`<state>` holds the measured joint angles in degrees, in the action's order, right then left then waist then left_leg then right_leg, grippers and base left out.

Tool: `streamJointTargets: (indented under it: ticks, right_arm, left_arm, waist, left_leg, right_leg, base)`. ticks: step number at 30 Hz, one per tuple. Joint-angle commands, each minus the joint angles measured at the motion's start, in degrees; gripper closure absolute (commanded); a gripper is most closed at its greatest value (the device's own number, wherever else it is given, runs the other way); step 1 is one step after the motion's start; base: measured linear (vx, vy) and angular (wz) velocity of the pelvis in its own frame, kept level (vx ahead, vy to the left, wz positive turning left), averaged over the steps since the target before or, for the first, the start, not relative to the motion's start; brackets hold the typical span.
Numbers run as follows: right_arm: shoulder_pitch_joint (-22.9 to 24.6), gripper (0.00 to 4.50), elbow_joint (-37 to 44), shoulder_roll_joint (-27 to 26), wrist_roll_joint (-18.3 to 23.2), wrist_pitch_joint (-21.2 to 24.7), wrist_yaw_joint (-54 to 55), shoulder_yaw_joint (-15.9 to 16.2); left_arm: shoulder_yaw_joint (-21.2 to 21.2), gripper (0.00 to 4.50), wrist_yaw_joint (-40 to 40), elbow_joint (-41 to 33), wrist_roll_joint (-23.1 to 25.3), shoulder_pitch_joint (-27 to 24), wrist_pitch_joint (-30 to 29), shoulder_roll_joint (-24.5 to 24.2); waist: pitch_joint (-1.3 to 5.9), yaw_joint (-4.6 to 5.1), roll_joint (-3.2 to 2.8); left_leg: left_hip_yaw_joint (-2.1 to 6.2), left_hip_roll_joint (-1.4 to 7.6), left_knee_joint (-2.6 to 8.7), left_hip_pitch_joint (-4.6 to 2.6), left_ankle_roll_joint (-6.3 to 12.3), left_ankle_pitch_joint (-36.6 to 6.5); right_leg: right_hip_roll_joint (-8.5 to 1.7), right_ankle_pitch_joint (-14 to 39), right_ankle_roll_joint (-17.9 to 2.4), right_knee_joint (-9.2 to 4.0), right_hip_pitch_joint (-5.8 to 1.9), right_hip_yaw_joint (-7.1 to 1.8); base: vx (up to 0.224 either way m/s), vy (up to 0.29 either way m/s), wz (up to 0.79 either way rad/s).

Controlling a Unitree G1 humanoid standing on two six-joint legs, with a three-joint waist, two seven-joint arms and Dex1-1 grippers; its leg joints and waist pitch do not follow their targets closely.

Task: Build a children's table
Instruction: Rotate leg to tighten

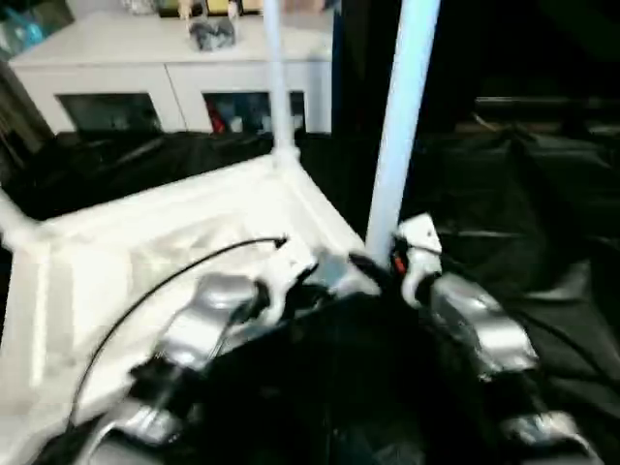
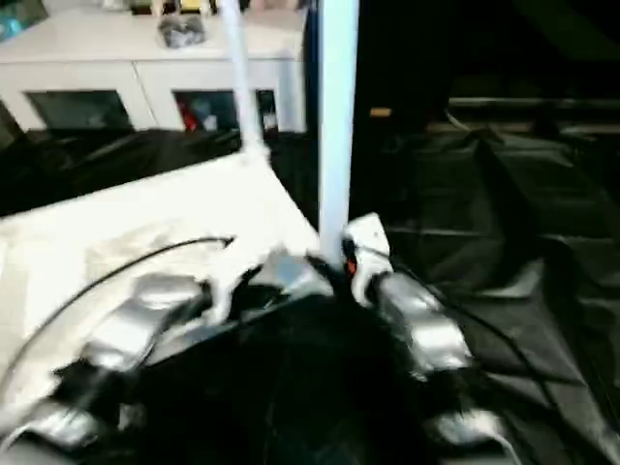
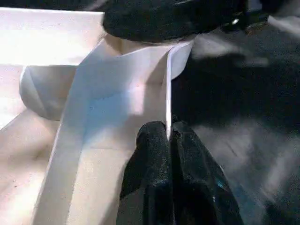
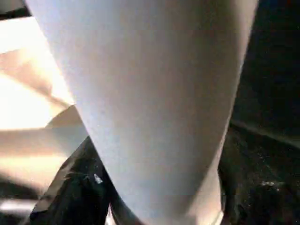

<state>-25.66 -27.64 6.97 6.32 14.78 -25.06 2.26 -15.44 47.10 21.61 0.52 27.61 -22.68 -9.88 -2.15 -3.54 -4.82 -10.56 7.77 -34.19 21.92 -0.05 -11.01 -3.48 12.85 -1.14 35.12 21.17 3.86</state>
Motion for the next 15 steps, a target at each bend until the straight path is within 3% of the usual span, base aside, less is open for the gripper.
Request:
streamJointTargets:
  ticks: [1, 3, 6, 11, 13, 15]
  right_arm:
    - [1.64, 1.9, -4.7, -1.84, -1.69, 3.36, 1.6, 2.37]
    - [1.34, 1.34, -5.59, -2.79, -2.14, 2.34, 1.06, 3.15]
    - [0.94, 1.01, -5.62, -2.86, -1.2, 2.56, 0.76, 2.57]
    - [1.06, 0.79, -3.85, -0.49, -2.58, -1.75, -4.04, 4.98]
    - [2.16, 0.79, -1.31, 1.01, -1.49, -4.23, -10.05, 6.42]
    - [3.29, 0.79, 0.93, 2.4, -0.49, -5.01, -14.49, 7.63]
  left_arm:
    - [-0.47, 4.5, 0.42, -1.93, -2.23, 1.63, 1.65, 3.02]
    - [-1.25, 4.5, 0.73, -1.81, -2.19, 1.87, 1.84, 4.04]
    - [-1.96, 4.5, 1.79, -1.99, -1.85, 1.64, 2.4, 3.35]
    - [-2.95, 4.5, 6.68, -4.05, -2.9, 0.08, 2.83, 0.44]
    - [-3.49, 4.5, 9.51, -5.66, -3.64, -1.01, 2.77, -1.37]
    - [-3.75, 4.5, 11.43, -6.62, -4.1, -1.66, 3.0, -2.57]
  waist:
    - [2.75, -0.12, 0.77]
    - [2.88, -0.14, 0.74]
    - [2.81, -0.19, 0.65]
    - [2.94, -0.17, 0.45]
    - [3.11, -0.28, 0.52]
    - [3.18, -0.26, 0.62]
  left_leg:
    - [3.06, 6.0, 4.74, -1.02, 0.55, -12.94]
    - [3.0, 5.96, 4.54, -0.75, 2.12, -10.95]
    - [2.93, 6.04, 4.54, -0.92, 2.68, -11.37]
    - [3.04, 6.15, 4.64, -0.86, 2.16, -12.23]
    - [2.99, 6.17, 4.44, -0.66, 2.92, -10.59]
    - [3.0, 6.23, 4.22, -0.47, 4.86, -8.5]
  right_leg:
    - [-6.82, 9.79, -12.1, -4.77, -1.61, -3.79]
    - [-6.83, 6.66, -12.31, -4.53, -1.85, -3.7]
    - [-6.76, 7.01, -12.48, -4.59, -1.65, -3.71]
    - [-6.79, 6.89, -12.2, -4.49, -1.75, -3.65]
    - [-6.82, 3.6, -12.5, -4.11, -1.94, -3.68]
    - [-6.78, -0.23, -13.2, -3.72, -2.01, -3.52]
  base:
    - [0.0, 0.0, 0.0]
    - [0.0, 0.0, 0.0]
    - [0.0, 0.0, 0.0]
    - [0.0, 0.0, 0.0]
    - [0.0, 0.0, 0.0]
    - [0.0, 0.0, 0.0]
